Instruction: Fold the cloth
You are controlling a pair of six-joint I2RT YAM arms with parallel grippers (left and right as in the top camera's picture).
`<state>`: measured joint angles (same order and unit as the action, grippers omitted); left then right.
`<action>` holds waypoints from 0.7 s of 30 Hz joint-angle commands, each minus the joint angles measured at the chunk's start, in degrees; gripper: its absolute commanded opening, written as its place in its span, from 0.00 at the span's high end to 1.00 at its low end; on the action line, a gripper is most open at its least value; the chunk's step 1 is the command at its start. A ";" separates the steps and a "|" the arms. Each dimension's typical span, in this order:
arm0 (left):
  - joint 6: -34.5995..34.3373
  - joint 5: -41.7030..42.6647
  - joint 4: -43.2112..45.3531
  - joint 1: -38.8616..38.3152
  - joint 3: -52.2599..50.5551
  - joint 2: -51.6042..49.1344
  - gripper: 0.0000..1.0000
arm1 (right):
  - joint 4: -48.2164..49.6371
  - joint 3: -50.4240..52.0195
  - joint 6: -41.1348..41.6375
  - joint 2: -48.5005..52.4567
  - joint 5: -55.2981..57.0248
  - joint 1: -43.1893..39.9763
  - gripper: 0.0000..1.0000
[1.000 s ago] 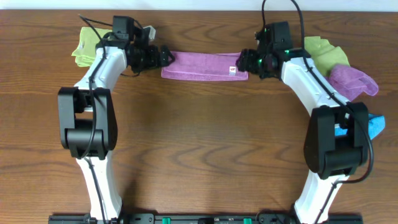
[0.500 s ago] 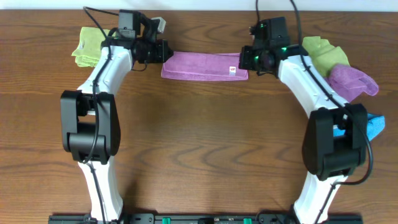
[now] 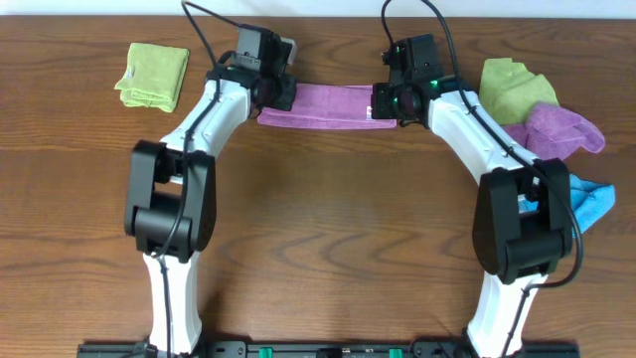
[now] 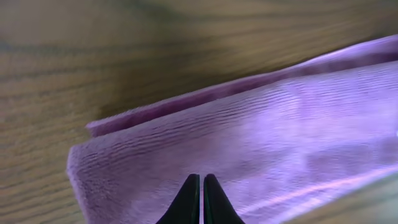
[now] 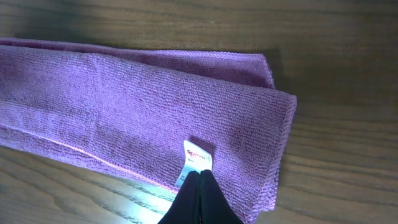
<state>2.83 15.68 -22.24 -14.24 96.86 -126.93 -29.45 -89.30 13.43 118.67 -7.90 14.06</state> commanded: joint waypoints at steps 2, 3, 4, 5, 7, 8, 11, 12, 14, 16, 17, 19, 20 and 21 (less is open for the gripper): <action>0.87 -4.31 0.33 0.48 0.74 -4.07 0.94 | -0.44 -0.81 -0.83 0.44 0.63 0.15 0.98; 0.87 -4.31 0.61 0.48 0.74 -4.61 0.95 | -0.59 -0.81 -0.83 0.44 0.63 0.15 0.98; 0.85 -4.26 0.96 0.48 0.74 -5.01 0.94 | -0.79 -0.81 -0.85 0.44 0.63 0.15 0.99; 0.85 -4.31 1.27 0.48 0.74 -5.55 0.94 | -0.92 -0.81 -0.85 0.44 0.68 0.15 0.98; 0.85 -4.31 1.38 0.48 0.74 -6.29 0.94 | -1.66 -0.81 -0.85 0.44 2.19 0.15 0.98; 0.85 -4.28 1.07 0.50 0.74 -6.62 0.94 | -2.36 -0.81 -0.85 0.44 3.80 0.11 0.99; 0.85 -4.26 -2.16 0.48 0.74 -6.80 0.94 | -4.61 -0.81 -0.83 0.44 6.93 -0.79 0.91; 0.85 -4.26 -3.21 0.50 0.74 -6.78 0.94 | -4.74 -0.81 -0.83 0.46 6.84 -1.31 0.78; 0.87 -4.28 -5.73 0.50 0.74 -6.78 0.94 | -4.52 -0.81 -0.63 0.44 5.49 -2.54 0.62; 0.87 -4.26 -6.86 0.50 0.74 -6.78 0.94 | -4.13 -0.81 -0.63 0.50 3.02 -3.82 0.51; 0.87 -4.28 -6.93 0.50 0.74 -6.78 0.95 | -3.69 -0.81 -0.63 0.61 1.38 -4.66 0.47; 0.85 -4.26 -6.36 0.55 0.74 -6.78 0.95 | -2.36 -0.81 -0.63 1.27 -1.51 -5.99 0.43; 0.85 -4.26 -6.05 0.57 0.74 -6.78 0.94 | -1.31 -0.81 -0.61 1.81 -4.22 -6.84 0.43; 0.85 -4.26 -5.90 0.61 0.74 -6.78 0.94 | 0.04 -0.81 -0.57 2.58 -7.76 -7.80 0.41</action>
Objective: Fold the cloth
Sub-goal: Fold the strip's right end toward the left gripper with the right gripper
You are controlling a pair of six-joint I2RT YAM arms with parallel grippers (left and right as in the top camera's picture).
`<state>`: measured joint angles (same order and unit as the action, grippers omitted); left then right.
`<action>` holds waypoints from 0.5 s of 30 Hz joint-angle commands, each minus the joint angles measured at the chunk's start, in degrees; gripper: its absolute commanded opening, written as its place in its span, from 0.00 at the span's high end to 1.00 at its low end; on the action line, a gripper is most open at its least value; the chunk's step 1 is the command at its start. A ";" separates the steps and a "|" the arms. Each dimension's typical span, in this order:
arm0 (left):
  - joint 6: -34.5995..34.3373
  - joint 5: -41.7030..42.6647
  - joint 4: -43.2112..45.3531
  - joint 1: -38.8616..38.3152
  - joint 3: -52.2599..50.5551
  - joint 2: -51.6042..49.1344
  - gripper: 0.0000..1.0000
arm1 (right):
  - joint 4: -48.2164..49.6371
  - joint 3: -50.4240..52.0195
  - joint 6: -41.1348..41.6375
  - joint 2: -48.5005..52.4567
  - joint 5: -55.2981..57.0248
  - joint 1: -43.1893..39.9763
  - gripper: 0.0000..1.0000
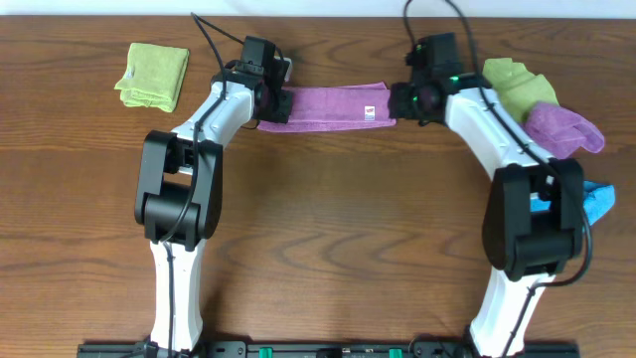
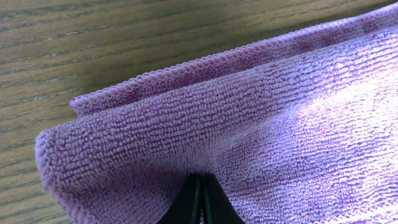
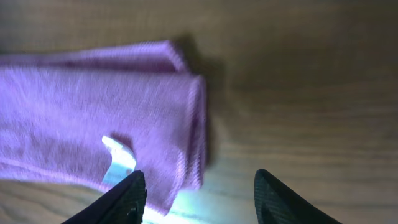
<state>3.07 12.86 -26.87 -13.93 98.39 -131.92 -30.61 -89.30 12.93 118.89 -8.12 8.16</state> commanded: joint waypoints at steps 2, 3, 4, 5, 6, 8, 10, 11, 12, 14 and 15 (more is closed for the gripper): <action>0.63 -1.44 -1.22 0.50 -0.79 -1.79 0.94 | 4.70 -0.81 1.22 4.66 -16.04 -4.44 0.40; 0.61 -1.44 -1.20 0.52 -0.79 -1.79 0.94 | 5.57 -0.81 1.79 5.29 -17.68 -5.07 0.41; 0.63 -1.44 -1.18 0.52 -0.79 -1.79 0.94 | 6.91 -0.81 2.51 6.45 -20.92 -6.29 0.41; 0.63 -1.44 -1.18 0.52 -0.79 -1.79 0.94 | 7.72 -0.81 3.26 7.28 -23.37 -7.10 0.41; 0.63 -1.33 -1.20 0.52 -0.79 -1.79 0.94 | 8.87 -0.81 4.37 8.68 -27.69 -8.20 0.41; 0.63 -1.25 -1.18 0.52 -0.79 -1.79 0.94 | 10.78 -0.83 6.78 10.93 -33.40 -9.49 0.41; 0.63 -1.22 -1.20 0.52 -0.79 -1.79 0.94 | 12.33 -0.81 8.83 13.03 -36.44 -10.27 0.42; 0.61 -1.22 -1.20 0.52 -0.79 -1.79 0.94 | 12.85 -0.83 9.05 13.55 -37.03 -10.29 0.42; 0.63 -1.22 -1.20 0.52 -0.79 -1.79 0.94 | 13.16 -0.83 9.46 13.94 -37.18 -10.25 0.42; 0.63 -1.22 -1.20 0.52 -0.79 -1.79 0.94 | 13.53 -0.83 10.45 14.51 -37.20 -9.90 0.41; 0.63 -1.22 -1.18 0.52 -0.79 -1.79 0.94 | 13.60 -0.83 10.67 14.78 -37.40 -9.55 0.41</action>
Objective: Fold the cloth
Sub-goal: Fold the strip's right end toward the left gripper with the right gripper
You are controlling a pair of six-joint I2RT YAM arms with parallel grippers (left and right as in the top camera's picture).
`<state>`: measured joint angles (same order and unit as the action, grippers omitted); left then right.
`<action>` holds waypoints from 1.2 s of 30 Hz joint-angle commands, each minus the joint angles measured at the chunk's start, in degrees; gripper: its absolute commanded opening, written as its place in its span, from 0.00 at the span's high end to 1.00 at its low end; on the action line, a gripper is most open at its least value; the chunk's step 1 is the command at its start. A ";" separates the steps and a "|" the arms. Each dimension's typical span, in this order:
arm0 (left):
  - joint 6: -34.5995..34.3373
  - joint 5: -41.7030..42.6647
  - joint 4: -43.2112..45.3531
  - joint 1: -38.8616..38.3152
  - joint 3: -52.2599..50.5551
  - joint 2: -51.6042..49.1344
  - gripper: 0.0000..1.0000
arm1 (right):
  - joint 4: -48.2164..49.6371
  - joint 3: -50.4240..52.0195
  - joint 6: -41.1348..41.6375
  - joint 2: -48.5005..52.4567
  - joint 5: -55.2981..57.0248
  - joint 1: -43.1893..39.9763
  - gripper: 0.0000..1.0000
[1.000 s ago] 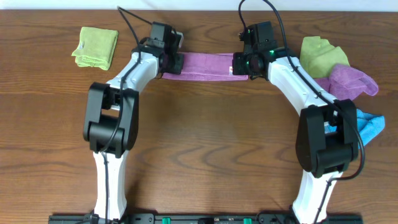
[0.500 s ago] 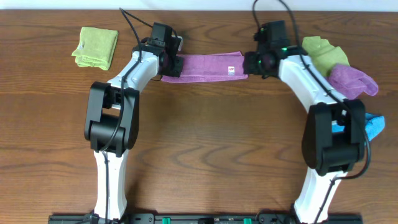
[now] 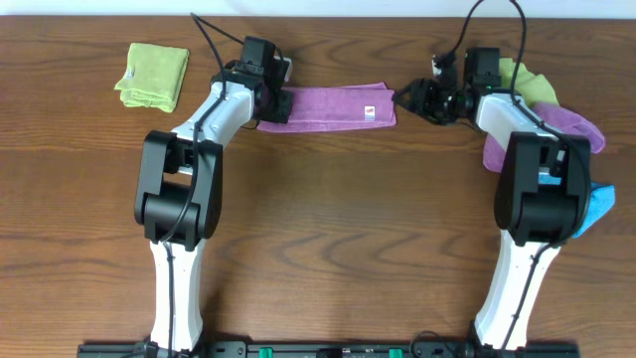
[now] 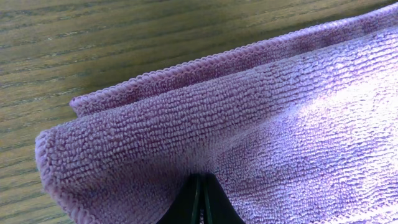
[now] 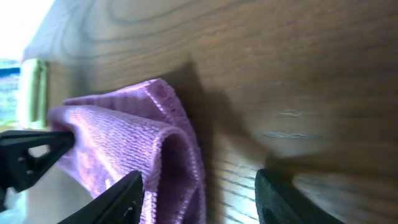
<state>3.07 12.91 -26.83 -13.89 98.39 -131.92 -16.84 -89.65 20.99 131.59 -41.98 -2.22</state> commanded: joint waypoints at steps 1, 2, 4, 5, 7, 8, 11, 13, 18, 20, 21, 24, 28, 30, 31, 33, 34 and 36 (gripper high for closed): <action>0.63 -1.27 -1.22 0.48 -0.79 -1.79 0.95 | -0.13 -0.48 2.58 2.27 -3.96 1.14 0.40; 0.63 -1.27 -1.22 0.48 -0.79 -1.79 0.94 | -0.13 -0.48 2.58 2.47 -5.16 1.60 0.40; 0.63 -1.27 -1.22 0.48 -0.79 -1.79 0.94 | -0.31 -0.48 2.56 2.49 -5.64 2.38 0.40; 0.63 -1.27 -1.20 0.48 -0.79 -1.79 0.95 | -0.26 -0.48 2.56 2.49 -5.64 2.71 0.39; 0.63 -1.27 -1.20 0.48 -0.79 -1.79 0.94 | -0.20 -0.48 2.58 2.49 -5.64 3.28 0.39; 0.61 -1.27 -1.20 0.48 -0.79 -1.79 0.95 | -0.22 -0.48 2.58 2.49 -5.49 3.50 0.39; 0.63 -0.98 -1.18 0.48 -0.79 -1.79 0.94 | 0.79 -0.48 2.64 2.58 -4.66 4.42 0.40; 0.63 -0.37 -1.20 0.48 -0.79 -1.79 0.95 | 1.70 -0.48 3.26 2.58 -2.73 5.27 0.43; 0.63 -0.37 -1.18 0.48 -0.79 -1.79 0.94 | 2.86 -0.48 3.91 2.58 1.03 6.21 0.69; 0.63 -0.35 -1.18 0.48 -0.79 -1.79 0.94 | 3.21 -0.48 4.83 2.58 3.74 6.38 0.88; 0.63 -0.04 -1.20 0.48 -0.79 -1.79 0.94 | 3.93 -0.48 5.25 2.58 4.48 6.43 0.99; 0.59 0.79 -1.31 0.48 -0.79 -1.79 0.94 | 4.59 -1.57 6.40 2.49 4.44 6.43 0.98; -0.39 3.93 -1.75 0.48 -0.79 -1.79 0.94 | 0.81 -4.59 4.22 0.85 4.70 6.78 0.98; -2.03 5.49 -1.90 0.48 -0.79 -1.79 0.94 | -3.41 -6.56 2.75 -0.68 7.41 7.23 0.98; -2.75 6.16 -1.90 0.48 -0.79 -1.79 0.94 | -5.97 -7.52 1.57 -1.55 9.11 7.52 0.98; -3.87 8.02 -2.03 0.42 -0.79 -1.79 0.94 | -10.97 -8.94 -0.31 -3.32 12.55 8.28 0.98; -4.31 8.48 -2.10 0.35 -0.79 -1.79 0.95 | -12.59 -9.25 -1.42 -3.96 13.46 8.63 0.98; -4.85 9.75 -2.32 0.09 -0.79 -1.79 0.94 | -15.34 -9.42 -2.49 -5.01 15.47 9.35 0.98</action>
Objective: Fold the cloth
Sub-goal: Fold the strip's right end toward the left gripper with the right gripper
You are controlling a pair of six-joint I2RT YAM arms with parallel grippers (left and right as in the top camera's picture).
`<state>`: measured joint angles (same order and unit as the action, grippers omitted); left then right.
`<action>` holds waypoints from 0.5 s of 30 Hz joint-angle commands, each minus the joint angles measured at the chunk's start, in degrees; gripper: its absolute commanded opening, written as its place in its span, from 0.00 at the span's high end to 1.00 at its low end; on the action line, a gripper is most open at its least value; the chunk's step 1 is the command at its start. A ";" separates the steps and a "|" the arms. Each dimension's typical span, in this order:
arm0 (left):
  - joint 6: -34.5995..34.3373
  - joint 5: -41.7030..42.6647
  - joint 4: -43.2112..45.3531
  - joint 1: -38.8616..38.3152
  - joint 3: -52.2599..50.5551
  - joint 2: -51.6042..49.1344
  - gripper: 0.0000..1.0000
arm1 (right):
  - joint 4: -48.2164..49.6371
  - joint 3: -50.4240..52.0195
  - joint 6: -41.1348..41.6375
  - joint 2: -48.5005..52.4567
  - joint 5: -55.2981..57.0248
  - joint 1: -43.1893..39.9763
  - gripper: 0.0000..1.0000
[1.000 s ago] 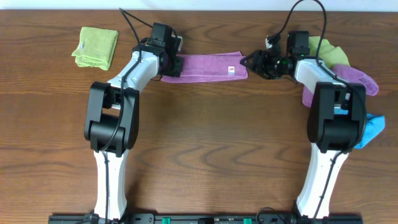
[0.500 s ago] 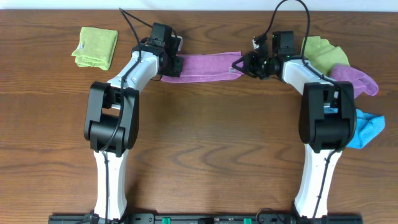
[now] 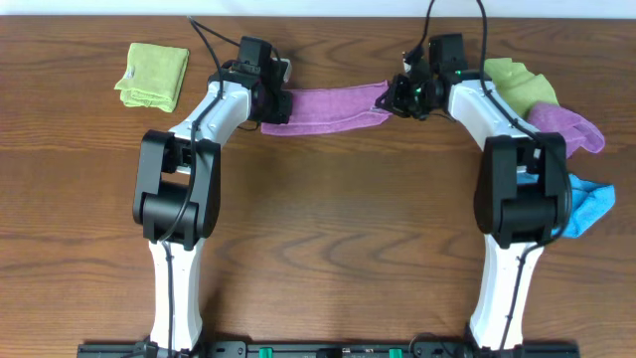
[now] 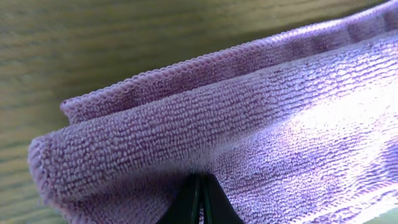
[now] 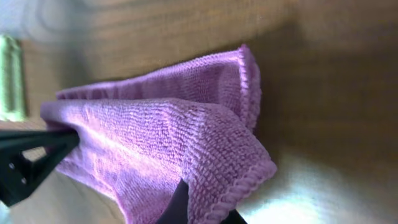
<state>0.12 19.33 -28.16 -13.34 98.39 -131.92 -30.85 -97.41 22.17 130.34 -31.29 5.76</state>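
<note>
The cloth (image 3: 328, 107) is purple microfibre, folded into a long strip across the far middle of the table. My left gripper (image 3: 277, 104) is shut on its left end; in the left wrist view the cloth (image 4: 249, 124) fills the frame around the closed gripper (image 4: 199, 194). My right gripper (image 3: 395, 98) is shut on the right end, which rises a little off the wood. In the right wrist view the folded end (image 5: 155, 130) drapes between that gripper's (image 5: 205, 211) fingers.
A folded green cloth (image 3: 154, 75) lies at the far left. A pile of green (image 3: 512, 85), purple (image 3: 568, 129) and blue (image 3: 588, 199) cloths sits at the right edge, close behind my right arm. Bare wood table (image 3: 328, 229) fills the near half.
My right gripper was open, apart to the right of the cloth's end; now it is shut on that end, which is lifted slightly. My left gripper still holds the left end.
First both grippers were shut on the ends of the purple strip. Then the right one had let go and stood open by the right end, then further right and turned sideways. Now it grips that end again, while the left has held throughout.
</note>
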 commanded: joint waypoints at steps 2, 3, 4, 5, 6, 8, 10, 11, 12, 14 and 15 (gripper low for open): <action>-2.32 3.45 -1.77 -0.96 -0.79 -1.77 0.94 | -4.22 -1.66 -4.09 -4.33 5.55 2.12 0.98; -2.34 3.45 -2.38 -1.25 -0.79 -1.77 0.94 | -5.31 -1.66 -4.26 -4.35 5.57 2.34 0.99; -2.34 3.43 -3.15 -1.49 -0.79 -1.77 0.94 | -6.27 -1.66 -4.31 -4.35 5.73 2.54 0.98; -2.32 3.41 -3.91 -1.79 -0.79 -1.77 0.95 | -6.95 -1.66 -4.72 -4.35 6.03 2.69 0.98; -2.34 3.39 -4.37 -2.08 -0.79 -1.77 0.95 | -7.32 -1.66 -4.68 -4.35 6.75 2.80 0.98; -2.32 3.41 -4.35 -2.27 -0.76 -1.75 0.94 | -7.56 -1.75 -4.92 -4.46 7.58 2.97 0.98; -2.34 3.41 -4.09 -2.34 -0.72 -1.55 0.94 | -7.61 -2.05 -5.11 -4.52 7.56 3.19 0.98; -2.32 3.41 -4.02 -2.34 -0.72 -1.42 0.95 | -7.58 -2.25 -5.16 -4.57 7.58 3.41 0.98; -2.32 3.41 -4.00 -2.34 -0.72 -1.14 0.94 | -7.58 -2.54 -5.57 -4.63 7.72 3.74 0.98; -2.32 3.41 -4.02 -2.34 -0.72 -0.74 0.95 | -7.67 -3.21 -5.62 -4.83 9.09 4.52 0.98; -2.29 3.39 -4.00 -2.34 -0.72 -0.66 0.94 | -7.69 -3.67 -6.14 -5.09 9.84 5.09 0.98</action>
<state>-1.54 21.93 -31.05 -14.66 98.41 -131.85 -38.44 -98.80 17.98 127.07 -23.31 8.93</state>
